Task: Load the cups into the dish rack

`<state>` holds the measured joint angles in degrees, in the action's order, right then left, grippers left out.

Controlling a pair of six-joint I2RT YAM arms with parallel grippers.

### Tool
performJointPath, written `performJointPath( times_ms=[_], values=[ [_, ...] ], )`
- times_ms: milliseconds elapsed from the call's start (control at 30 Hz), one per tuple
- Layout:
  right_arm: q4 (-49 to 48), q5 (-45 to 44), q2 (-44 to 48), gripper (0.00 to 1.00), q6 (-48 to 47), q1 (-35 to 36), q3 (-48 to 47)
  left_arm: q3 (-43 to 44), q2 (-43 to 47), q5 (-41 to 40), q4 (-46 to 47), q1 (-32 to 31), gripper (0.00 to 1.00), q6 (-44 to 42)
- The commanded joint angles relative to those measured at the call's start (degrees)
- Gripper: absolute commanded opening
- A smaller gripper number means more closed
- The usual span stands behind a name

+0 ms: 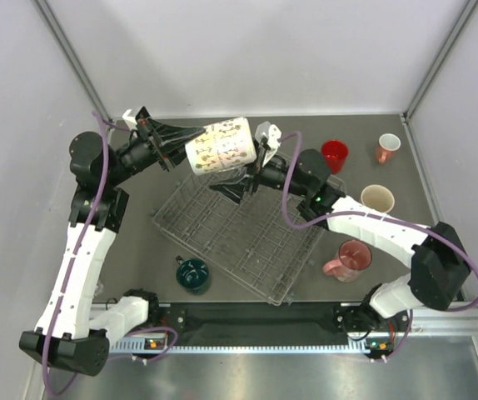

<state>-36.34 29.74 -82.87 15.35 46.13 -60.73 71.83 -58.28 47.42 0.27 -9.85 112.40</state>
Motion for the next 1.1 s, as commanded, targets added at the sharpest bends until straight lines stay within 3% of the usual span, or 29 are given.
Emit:
performJointPath(
  times_ms=[0,167,567,733,833,900,967,1067],
  values=[
    [-1.99,-1.61,3.06,0.96,-8.76,1.24,-2.55,2.70,1.07,-1.71,9.04,-1.40,0.00,43.78],
    [-3.03,0.32,3.51,0.91,-9.47,1.24,-3.08,2.43,0.54,-1.98,9.31,-2.54,0.00,43.78],
    [-7.69,4.97,7.02,0.59,-2.97,1.24,-2.55,1.91,-0.08,-1.63,10.45,-3.42,0.00,43.78],
    [-8.06,4.54,8.60,0.55,-1.65,1.24,-0.71,1.91,-0.17,-2.24,10.98,-3.42,0.00,43.78],
    [-10.24,4.72,8.34,0.40,0.19,1.24,-0.27,1.64,-0.08,-2.33,10.89,-3.42,0.00,43.78],
    [-11.30,4.80,7.64,0.25,1.25,1.24,-0.88,1.47,0.10,-2.24,10.98,-3.42,0.00,43.78],
    [-10.86,5.42,6.67,0.00,2.75,1.16,-2.63,0.86,0.27,-2.24,11.15,-3.42,0.00,43.78],
    [-12.35,6.91,5.97,0.00,5.47,1.24,-3.78,-0.20,1.06,-2.15,10.63,-3.42,0.00,43.78]
  ],
)
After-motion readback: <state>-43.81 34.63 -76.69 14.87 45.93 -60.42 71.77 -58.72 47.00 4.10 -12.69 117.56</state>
